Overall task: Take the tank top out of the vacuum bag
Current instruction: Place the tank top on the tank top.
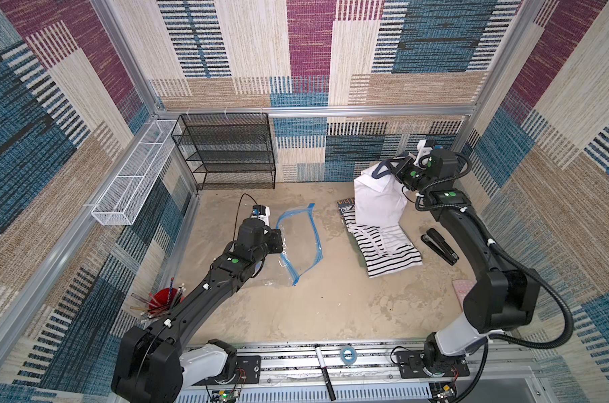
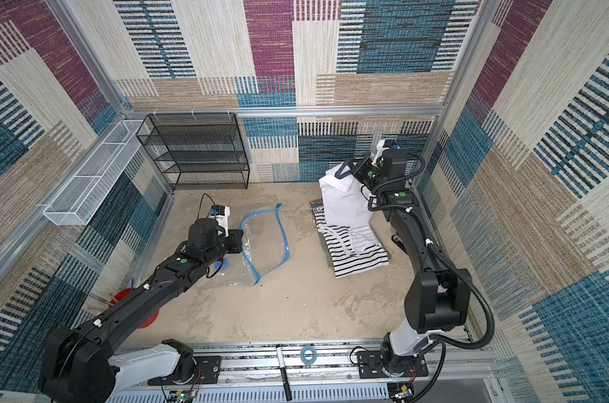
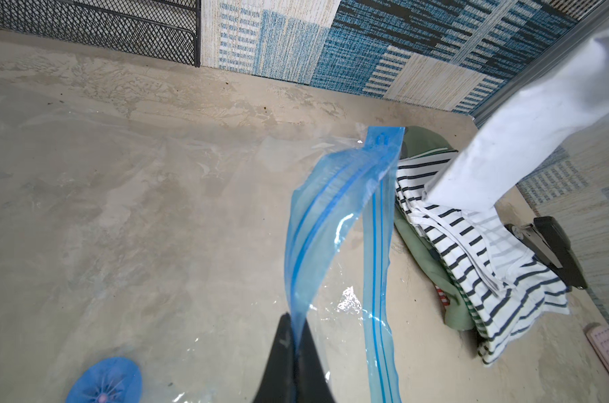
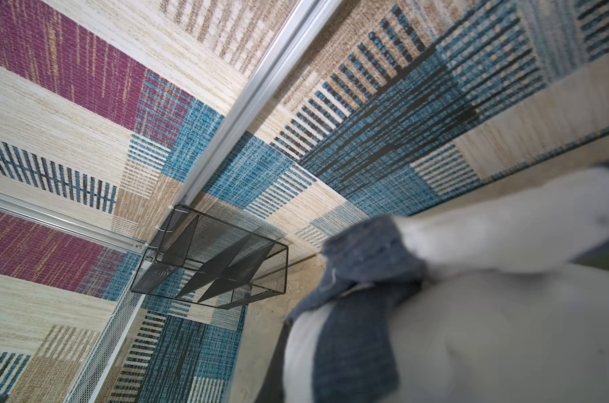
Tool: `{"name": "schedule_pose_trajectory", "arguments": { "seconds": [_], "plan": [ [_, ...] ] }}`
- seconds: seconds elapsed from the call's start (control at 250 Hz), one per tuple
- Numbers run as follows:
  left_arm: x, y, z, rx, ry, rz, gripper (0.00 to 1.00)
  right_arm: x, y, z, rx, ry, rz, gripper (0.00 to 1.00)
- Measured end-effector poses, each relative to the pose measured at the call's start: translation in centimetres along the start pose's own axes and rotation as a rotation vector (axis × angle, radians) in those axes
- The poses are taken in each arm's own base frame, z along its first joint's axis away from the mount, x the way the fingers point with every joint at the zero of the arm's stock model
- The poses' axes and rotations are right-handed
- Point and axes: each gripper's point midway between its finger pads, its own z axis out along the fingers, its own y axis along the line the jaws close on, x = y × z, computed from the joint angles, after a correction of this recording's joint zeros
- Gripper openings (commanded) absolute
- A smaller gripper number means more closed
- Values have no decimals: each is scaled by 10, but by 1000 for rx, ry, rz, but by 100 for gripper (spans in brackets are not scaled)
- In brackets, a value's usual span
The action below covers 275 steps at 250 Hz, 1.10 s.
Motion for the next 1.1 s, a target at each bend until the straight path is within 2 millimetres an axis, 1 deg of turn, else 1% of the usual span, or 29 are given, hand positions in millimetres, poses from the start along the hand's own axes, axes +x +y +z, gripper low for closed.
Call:
{"name": "schedule_pose_trajectory", "arguments": {
  "seconds": [0.088, 0.176, 0.268, 0.352, 0.496, 0.548, 0.628, 0.696, 0.804, 0.888, 0.968, 1.036, 1.1],
  "plan": [
    [-1, 2, 6, -9, 8, 7, 0, -6, -1, 17, -20, 4, 7, 0],
    [-2, 4, 14, -17, 20, 8, 0, -7, -2, 28, -38, 13, 16, 0],
    [0, 6, 22, -23, 35, 6, 0, -7, -2, 34, -54, 22, 36, 0],
    [4, 5, 26, -13, 52, 5, 0, -5, -1, 34, -62, 26, 39, 0],
    [5, 5, 27, -6, 52, 4, 0, 0, -5, 34, -75, 24, 49, 0],
    [7, 5, 26, -6, 53, 4, 0, -2, -4, 39, -85, 25, 50, 0],
    [5, 4, 22, -3, 44, 4, 0, -12, 2, 50, -113, 15, 37, 0],
    [4, 4, 19, -1, 38, 4, 0, -17, 5, 56, -126, 8, 31, 0],
    [4, 6, 18, -4, 37, 3, 0, -19, 0, 66, -128, 9, 27, 0],
    [5, 8, 19, -10, 38, 0, 0, -13, -9, 72, -117, 23, 36, 0],
    [7, 11, 21, -16, 46, -2, 0, -4, -17, 73, -106, 38, 45, 0],
    [8, 11, 22, -15, 49, -2, 0, 9, -26, 66, -93, 52, 61, 0],
    [8, 9, 22, -4, 50, -3, 0, 25, -35, 54, -72, 72, 88, 0]
  ]
}}
